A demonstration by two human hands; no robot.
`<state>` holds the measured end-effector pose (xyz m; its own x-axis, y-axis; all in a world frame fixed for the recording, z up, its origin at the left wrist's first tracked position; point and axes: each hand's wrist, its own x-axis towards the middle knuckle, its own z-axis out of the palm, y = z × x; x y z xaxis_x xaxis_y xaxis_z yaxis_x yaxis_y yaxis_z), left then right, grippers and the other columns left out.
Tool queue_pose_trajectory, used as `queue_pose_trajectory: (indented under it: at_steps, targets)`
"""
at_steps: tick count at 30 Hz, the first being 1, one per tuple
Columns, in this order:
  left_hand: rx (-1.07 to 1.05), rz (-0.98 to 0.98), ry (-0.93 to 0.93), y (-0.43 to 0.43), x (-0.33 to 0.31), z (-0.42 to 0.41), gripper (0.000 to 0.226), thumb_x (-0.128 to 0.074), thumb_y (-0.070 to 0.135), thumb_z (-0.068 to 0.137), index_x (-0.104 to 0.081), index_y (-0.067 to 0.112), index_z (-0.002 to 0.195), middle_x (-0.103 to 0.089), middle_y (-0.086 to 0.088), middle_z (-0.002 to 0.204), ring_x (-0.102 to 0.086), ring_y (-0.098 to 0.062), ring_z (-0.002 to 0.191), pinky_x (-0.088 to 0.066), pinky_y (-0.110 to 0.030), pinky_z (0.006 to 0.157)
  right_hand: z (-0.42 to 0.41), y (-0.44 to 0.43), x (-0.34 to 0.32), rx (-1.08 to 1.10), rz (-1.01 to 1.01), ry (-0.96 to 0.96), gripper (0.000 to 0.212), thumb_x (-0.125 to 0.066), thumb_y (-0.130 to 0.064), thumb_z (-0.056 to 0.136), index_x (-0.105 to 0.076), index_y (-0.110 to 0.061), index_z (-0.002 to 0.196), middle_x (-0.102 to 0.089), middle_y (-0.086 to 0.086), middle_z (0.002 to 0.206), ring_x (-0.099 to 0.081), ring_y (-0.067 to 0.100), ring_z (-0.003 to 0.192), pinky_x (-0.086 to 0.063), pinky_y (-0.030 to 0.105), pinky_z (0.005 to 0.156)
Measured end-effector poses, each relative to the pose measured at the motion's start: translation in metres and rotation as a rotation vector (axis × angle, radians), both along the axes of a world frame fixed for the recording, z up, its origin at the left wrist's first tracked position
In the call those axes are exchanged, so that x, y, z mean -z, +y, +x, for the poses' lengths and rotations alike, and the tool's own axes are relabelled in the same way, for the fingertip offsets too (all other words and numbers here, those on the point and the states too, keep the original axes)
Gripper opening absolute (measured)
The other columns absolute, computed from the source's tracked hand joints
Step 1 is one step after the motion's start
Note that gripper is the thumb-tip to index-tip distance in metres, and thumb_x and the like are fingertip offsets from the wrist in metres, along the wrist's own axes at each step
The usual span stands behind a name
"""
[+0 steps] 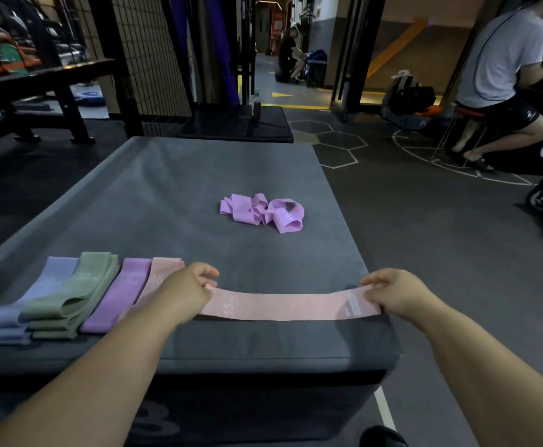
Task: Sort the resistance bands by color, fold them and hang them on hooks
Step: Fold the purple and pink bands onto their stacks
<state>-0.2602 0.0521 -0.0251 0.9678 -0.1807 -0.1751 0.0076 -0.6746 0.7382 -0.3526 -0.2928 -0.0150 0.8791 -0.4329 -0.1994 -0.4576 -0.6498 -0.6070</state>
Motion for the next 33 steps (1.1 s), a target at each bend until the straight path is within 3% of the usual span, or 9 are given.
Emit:
queue_pose_trajectory:
  at_steps: [4, 8, 12, 14, 17, 21, 25, 30, 33]
  targets:
    - [-0.014, -0.018, -0.04, 0.004, -0.005, 0.003, 0.045, -0.056, -0.003, 0.084, -0.056, 0.024, 0.121, -0.069, 0.007, 0.092, -0.067, -0.018, 0.084, -0.046, -0.025, 0.064, -0.002, -0.001, -0.003, 0.006, -0.041, -0.024, 0.023, -0.07, -0.011, 0.082, -0.074, -0.019, 0.104, -0.066, -0.003, 0.085, -0.062, 0.015, 0.085, -0.043, 0.022, 0.078]
    - [-0.073, -0.031, -0.172, 0.007, -0.01, 0.007, 0.051, -0.065, 0.004, 0.084, -0.055, 0.025, 0.13, -0.067, 0.011, 0.088, -0.065, -0.017, 0.084, -0.045, -0.025, 0.074, 0.0, 0.001, -0.004, 0.056, -0.032, -0.136, 0.005, -0.073, -0.015, 0.084, -0.072, -0.02, 0.085, -0.068, -0.001, 0.081, -0.063, 0.019, 0.084, -0.044, 0.025, 0.075]
    - [-0.079, -0.053, -0.241, 0.008, -0.017, 0.005, 0.035, -0.066, 0.004, 0.083, -0.064, 0.033, 0.102, -0.067, 0.014, 0.08, -0.061, -0.01, 0.075, -0.04, -0.02, 0.064, 0.001, 0.002, -0.006, 0.171, 0.3, -0.234, 0.011, -0.068, 0.0, 0.084, -0.068, -0.011, 0.081, -0.068, 0.007, 0.066, -0.059, 0.021, 0.063, -0.051, 0.03, 0.065]
    - [-0.054, -0.064, -0.299, 0.008, -0.019, 0.003, 0.038, -0.068, 0.003, 0.081, -0.063, 0.04, 0.083, -0.068, 0.014, 0.081, -0.059, -0.002, 0.074, -0.039, -0.013, 0.063, -0.002, 0.003, -0.009, 0.202, 0.516, -0.267, 0.012, -0.065, 0.003, 0.086, -0.066, -0.007, 0.081, -0.069, 0.011, 0.076, -0.064, 0.021, 0.071, -0.056, 0.026, 0.063]
    - [0.025, 0.004, -0.375, 0.01, -0.021, 0.001, 0.044, -0.068, -0.001, 0.078, -0.062, 0.043, 0.072, -0.068, 0.016, 0.08, -0.059, 0.004, 0.073, -0.038, -0.006, 0.064, -0.006, 0.002, -0.01, 0.171, 0.624, -0.282, 0.016, -0.058, 0.002, 0.092, -0.064, -0.007, 0.08, -0.071, 0.017, 0.087, -0.069, 0.023, 0.081, -0.057, 0.028, 0.068]
    - [0.215, 0.129, -0.381, 0.016, -0.016, -0.006, 0.046, -0.069, 0.002, 0.08, -0.061, 0.044, 0.064, -0.068, 0.018, 0.073, -0.065, -0.005, 0.077, -0.051, -0.023, 0.075, -0.01, 0.002, -0.001, 0.064, 0.314, -0.222, 0.017, -0.063, -0.004, 0.087, -0.069, -0.014, 0.075, -0.07, 0.008, 0.079, -0.063, 0.018, 0.072, -0.053, 0.029, 0.069]
    - [0.396, 0.321, -0.353, 0.02, -0.011, -0.013, 0.033, -0.069, 0.007, 0.083, -0.069, 0.04, 0.075, -0.066, 0.015, 0.082, -0.061, -0.004, 0.084, -0.048, -0.02, 0.082, -0.015, 0.006, 0.003, -0.092, -0.118, -0.102, 0.027, -0.066, -0.011, 0.081, -0.063, -0.036, 0.074, -0.068, -0.01, 0.079, -0.063, 0.012, 0.079, -0.046, 0.024, 0.072]
    - [0.456, 0.446, -0.301, 0.032, 0.001, -0.015, 0.042, -0.064, 0.016, 0.083, -0.057, 0.055, 0.07, -0.061, 0.02, 0.09, -0.054, 0.002, 0.087, -0.044, -0.016, 0.085, -0.02, 0.009, 0.0, -0.134, -0.225, -0.099, 0.024, -0.069, -0.013, 0.079, -0.066, -0.034, 0.09, -0.063, -0.011, 0.099, -0.061, 0.015, 0.096, -0.044, 0.023, 0.084]
    - [0.492, 0.44, -0.264, 0.03, 0.0, -0.021, 0.038, -0.054, 0.01, 0.083, -0.067, 0.045, 0.087, -0.057, 0.024, 0.089, -0.053, 0.001, 0.091, -0.043, -0.017, 0.088, -0.022, 0.008, 0.002, -0.16, -0.329, -0.028, 0.024, -0.067, -0.019, 0.084, -0.069, -0.027, 0.107, -0.054, -0.007, 0.111, -0.059, 0.019, 0.103, -0.045, 0.026, 0.088]
